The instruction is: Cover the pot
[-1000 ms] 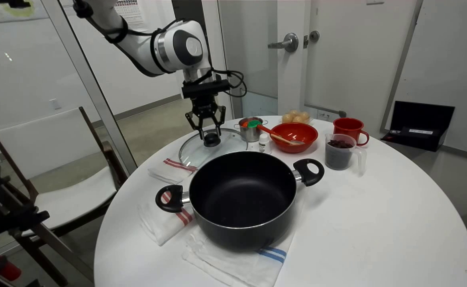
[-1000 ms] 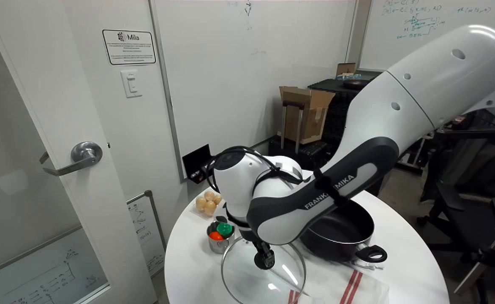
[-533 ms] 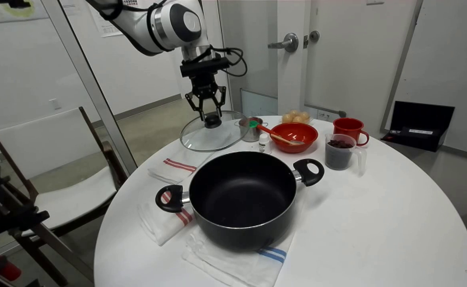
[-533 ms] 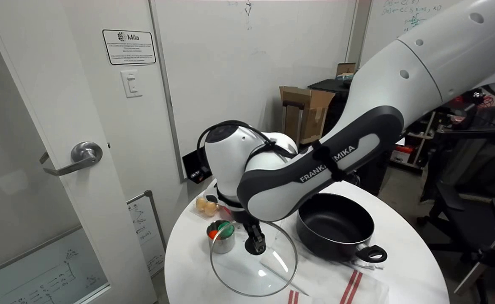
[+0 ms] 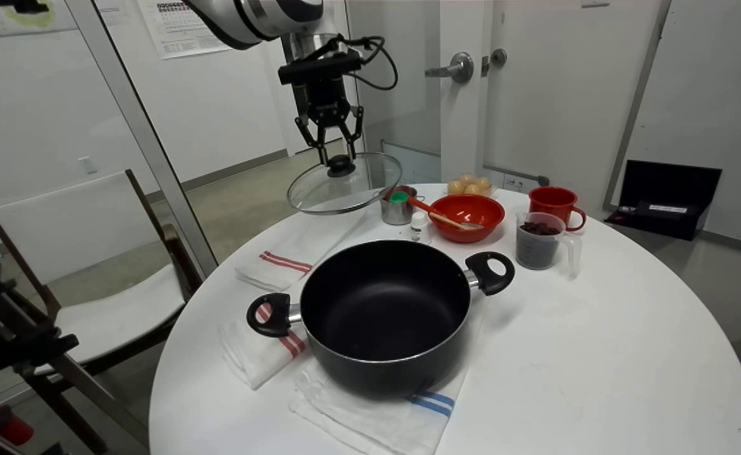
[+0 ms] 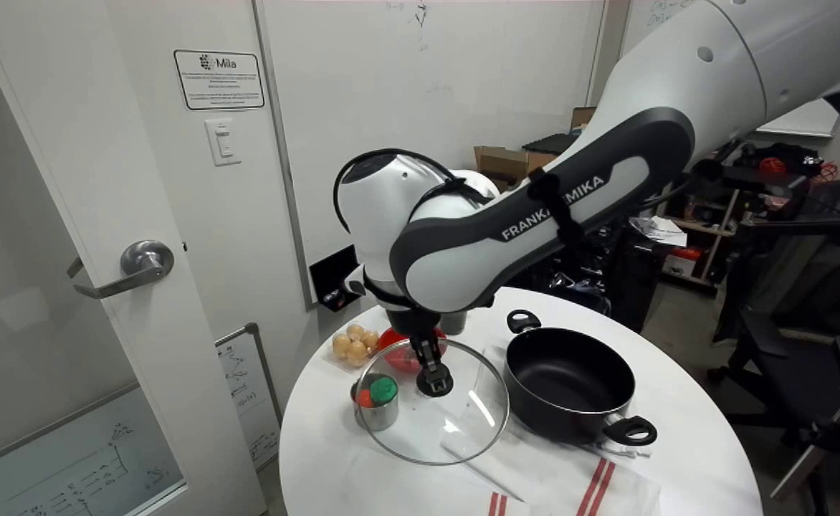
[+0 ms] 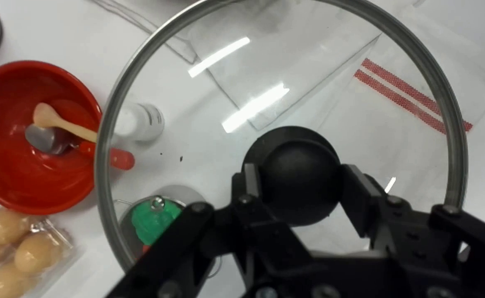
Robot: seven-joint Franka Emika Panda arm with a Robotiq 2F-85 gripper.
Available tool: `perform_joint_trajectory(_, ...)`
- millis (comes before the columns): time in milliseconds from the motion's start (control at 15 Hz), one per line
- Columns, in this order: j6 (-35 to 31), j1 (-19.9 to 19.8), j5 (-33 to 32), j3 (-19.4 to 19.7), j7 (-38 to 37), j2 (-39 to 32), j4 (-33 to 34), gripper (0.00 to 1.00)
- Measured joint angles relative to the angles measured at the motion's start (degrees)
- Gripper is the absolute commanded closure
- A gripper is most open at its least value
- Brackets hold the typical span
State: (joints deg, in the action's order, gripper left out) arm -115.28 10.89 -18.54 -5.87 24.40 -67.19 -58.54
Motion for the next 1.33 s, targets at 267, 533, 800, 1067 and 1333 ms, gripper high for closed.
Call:
perform_joint_trajectory(267,0.56,-2.51,3.51,-0.02,-4.29,1.36,-0.31,0.75)
perform_joint_trajectory(533,-0.03,-5.94,8.40,-0.17,-8.52,2.45,-2.25,0.75)
perform_joint_trajectory(800,-3.26,-9.29,12.70,-0.36,-13.38,4.35,-6.78,0.75)
perform_joint_trajectory(1067,-8.40,-11.52,17.55,0.13,-18.82,6.75,-13.41,0.75)
perform_joint_trajectory(1333,-13.83,-13.09,21.58,1.15,-23.86,9.65,-21.38,0.75)
